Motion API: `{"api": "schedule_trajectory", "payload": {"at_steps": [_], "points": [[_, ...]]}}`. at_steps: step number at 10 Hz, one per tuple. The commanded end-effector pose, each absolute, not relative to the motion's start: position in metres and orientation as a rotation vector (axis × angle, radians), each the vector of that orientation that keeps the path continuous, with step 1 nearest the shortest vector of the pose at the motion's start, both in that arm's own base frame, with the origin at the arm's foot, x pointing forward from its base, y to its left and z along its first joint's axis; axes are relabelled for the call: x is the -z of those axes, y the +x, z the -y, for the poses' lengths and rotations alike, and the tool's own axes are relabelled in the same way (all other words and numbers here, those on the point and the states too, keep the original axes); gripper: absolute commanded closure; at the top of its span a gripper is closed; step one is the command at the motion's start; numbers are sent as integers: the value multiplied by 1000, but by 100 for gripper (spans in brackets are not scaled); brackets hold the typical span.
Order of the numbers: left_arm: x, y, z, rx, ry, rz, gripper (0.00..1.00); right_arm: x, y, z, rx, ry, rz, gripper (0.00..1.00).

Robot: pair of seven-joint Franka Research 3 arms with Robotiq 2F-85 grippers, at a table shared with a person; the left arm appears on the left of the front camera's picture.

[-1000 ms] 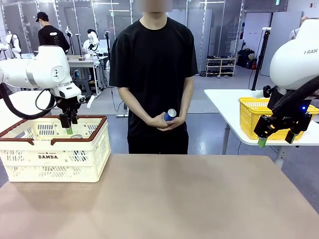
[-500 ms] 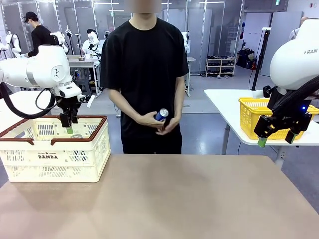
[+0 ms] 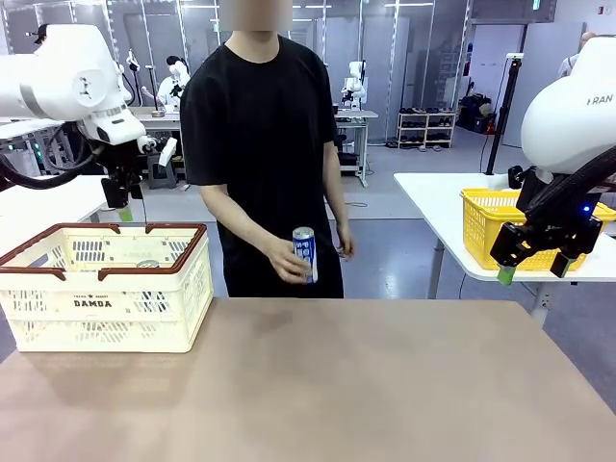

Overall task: Place the drinks into the Shopping basket.
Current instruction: Pick up one drink and place it into the Shopping basket.

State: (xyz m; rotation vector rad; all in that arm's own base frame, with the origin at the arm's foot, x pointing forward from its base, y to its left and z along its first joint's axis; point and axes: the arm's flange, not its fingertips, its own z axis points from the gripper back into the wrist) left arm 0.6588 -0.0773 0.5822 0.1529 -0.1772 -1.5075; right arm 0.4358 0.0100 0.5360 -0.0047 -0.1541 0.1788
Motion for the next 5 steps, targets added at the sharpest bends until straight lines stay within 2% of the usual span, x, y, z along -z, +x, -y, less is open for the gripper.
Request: {"api": "schedule_trajectory", "payload": {"at_steps": [1,5], "points": [[-572,611,68,1514,84,171,0,-539,435,-8,-178,-7,150,0],[-543,537,90,1646,-62,221,0,-539,435,-8,-178,-7,150,0]]}}
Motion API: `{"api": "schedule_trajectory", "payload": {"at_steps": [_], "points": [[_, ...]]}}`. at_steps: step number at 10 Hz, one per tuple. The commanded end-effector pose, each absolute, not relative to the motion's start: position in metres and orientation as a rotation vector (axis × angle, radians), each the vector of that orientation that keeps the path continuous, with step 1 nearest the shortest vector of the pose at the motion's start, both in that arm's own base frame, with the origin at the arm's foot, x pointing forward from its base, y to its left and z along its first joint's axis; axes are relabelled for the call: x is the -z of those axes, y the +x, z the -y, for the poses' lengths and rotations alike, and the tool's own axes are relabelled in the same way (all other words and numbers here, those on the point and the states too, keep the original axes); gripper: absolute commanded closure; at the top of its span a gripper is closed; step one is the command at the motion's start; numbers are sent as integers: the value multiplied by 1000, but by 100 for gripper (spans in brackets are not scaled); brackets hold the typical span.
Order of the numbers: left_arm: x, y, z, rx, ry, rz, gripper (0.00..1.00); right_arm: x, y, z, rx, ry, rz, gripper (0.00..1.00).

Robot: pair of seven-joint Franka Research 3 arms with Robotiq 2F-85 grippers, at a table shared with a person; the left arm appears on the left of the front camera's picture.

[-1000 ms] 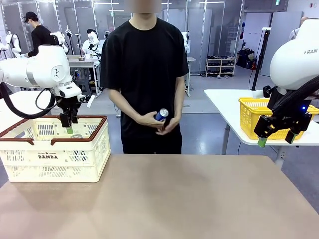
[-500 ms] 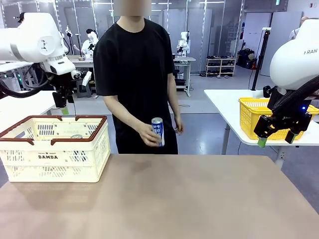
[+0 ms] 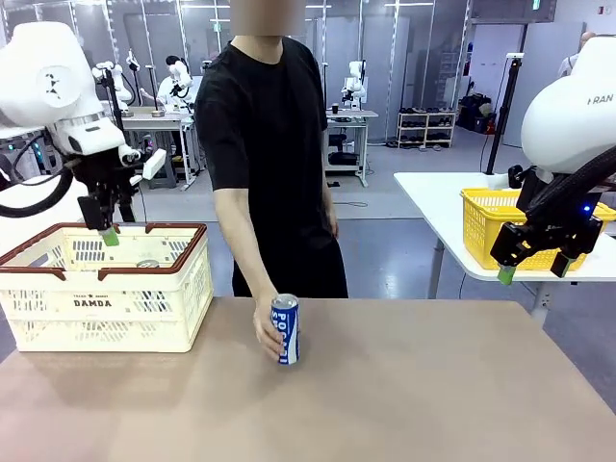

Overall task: Place the drinks into the Shopping basket.
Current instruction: Pick up one drink and place it into the Shopping basket.

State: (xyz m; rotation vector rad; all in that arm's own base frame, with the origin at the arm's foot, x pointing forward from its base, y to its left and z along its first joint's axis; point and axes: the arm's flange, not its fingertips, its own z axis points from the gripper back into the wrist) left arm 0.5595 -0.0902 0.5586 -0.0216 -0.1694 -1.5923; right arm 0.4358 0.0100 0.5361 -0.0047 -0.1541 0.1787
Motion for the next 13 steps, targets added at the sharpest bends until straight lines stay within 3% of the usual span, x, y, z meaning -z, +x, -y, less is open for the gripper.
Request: {"api": "schedule_trajectory", "payload": {"at_steps": [1,6,12,13], "points": [[-532,527,99,1651,-88,219,0,-539,435,-8,-178,-7,150,0],[-512,513,124,1677,-127,145,0,-539,435,-8,-178,-7,150,0],[-510,513,123,1679,-132,143,0,-539,435,-8,-178,-7,150,0],[-517,514,137,1709,-140,206,0,-539,435,-8,-178,-7,150,0]]}}
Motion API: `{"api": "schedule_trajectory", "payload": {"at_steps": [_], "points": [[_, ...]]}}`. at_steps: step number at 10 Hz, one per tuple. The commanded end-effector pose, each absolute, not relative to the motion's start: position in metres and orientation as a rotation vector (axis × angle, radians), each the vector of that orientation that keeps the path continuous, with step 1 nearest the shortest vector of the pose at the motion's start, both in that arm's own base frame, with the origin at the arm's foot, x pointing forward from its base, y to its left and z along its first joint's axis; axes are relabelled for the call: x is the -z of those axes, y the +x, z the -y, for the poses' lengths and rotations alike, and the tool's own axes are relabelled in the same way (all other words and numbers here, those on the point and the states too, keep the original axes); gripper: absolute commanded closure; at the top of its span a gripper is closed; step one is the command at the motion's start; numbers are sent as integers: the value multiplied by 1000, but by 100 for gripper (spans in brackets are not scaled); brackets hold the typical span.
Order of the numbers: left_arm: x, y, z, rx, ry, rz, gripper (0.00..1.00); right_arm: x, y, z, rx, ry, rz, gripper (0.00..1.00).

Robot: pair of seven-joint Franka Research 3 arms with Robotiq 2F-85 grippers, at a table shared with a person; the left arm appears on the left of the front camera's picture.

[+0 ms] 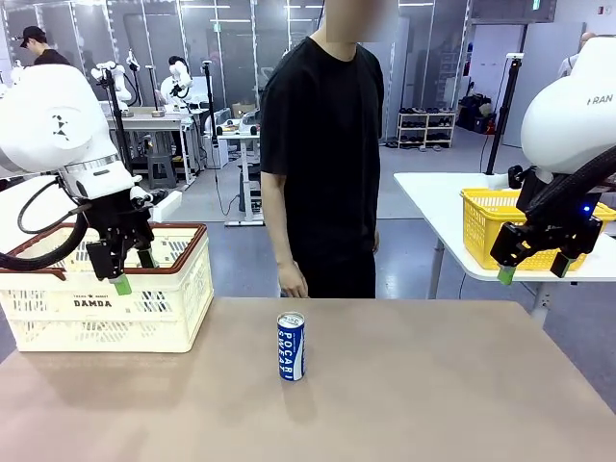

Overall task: Place the drinks into the Shopping basket.
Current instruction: Pick up one drink and place it into the Shopping basket.

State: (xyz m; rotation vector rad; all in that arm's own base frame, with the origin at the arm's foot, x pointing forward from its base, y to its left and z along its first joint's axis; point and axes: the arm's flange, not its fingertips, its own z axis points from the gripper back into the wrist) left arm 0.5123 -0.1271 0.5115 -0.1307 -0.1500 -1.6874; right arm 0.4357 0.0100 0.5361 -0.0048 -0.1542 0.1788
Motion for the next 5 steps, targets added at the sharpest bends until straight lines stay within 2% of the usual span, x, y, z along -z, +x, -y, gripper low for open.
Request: {"api": "schedule_trajectory", "payload": {"at_steps": [1,5], "points": [[-523,512,151,1713,-135,232,0,-539,435,-8,-178,-7,150,0],[-543,503,234,1834,-121,252,0,-539,435,-8,-178,-7,150,0]]}}
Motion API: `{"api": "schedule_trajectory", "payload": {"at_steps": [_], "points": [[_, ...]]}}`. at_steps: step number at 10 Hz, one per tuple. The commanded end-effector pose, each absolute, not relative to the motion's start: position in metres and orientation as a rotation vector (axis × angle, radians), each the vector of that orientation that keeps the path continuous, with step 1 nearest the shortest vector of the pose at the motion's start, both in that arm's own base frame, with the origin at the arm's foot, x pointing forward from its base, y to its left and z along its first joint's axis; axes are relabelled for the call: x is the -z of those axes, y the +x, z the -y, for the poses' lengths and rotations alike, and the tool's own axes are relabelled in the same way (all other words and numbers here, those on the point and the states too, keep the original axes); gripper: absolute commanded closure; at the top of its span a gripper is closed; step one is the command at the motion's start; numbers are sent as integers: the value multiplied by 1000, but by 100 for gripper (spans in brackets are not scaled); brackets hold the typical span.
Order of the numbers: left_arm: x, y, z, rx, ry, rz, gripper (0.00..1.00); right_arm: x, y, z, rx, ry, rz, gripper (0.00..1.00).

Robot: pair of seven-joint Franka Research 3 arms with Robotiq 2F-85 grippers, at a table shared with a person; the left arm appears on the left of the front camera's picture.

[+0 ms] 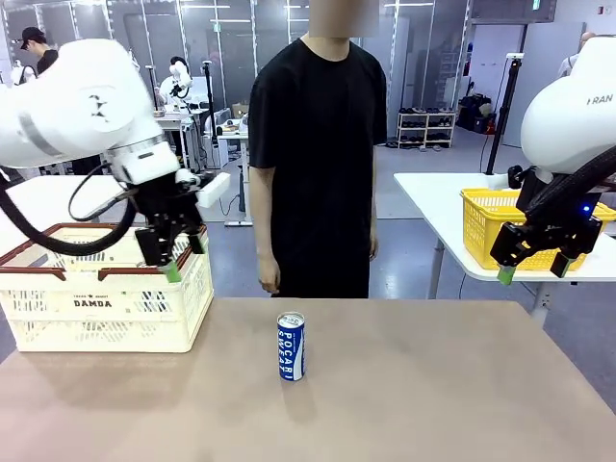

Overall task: Place the drinks into the Shopping basket.
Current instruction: Pick up one drink and place it into the Shopping basket.

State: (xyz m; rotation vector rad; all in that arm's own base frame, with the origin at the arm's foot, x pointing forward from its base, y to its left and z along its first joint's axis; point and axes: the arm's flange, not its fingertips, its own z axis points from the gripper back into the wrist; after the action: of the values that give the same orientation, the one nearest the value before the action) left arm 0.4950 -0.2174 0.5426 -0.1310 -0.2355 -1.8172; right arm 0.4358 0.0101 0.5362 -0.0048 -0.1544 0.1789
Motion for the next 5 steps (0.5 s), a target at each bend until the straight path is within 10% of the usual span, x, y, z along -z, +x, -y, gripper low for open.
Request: {"api": "schedule_trajectory", "payload": {"at_steps": [1,5], "points": [[-550,503,267,1873,-111,285,0,-539,435,-8,-178,-7,150,0],[-552,523,372,1912,-41,247,0,-539,435,-8,-178,-7,150,0]]}}
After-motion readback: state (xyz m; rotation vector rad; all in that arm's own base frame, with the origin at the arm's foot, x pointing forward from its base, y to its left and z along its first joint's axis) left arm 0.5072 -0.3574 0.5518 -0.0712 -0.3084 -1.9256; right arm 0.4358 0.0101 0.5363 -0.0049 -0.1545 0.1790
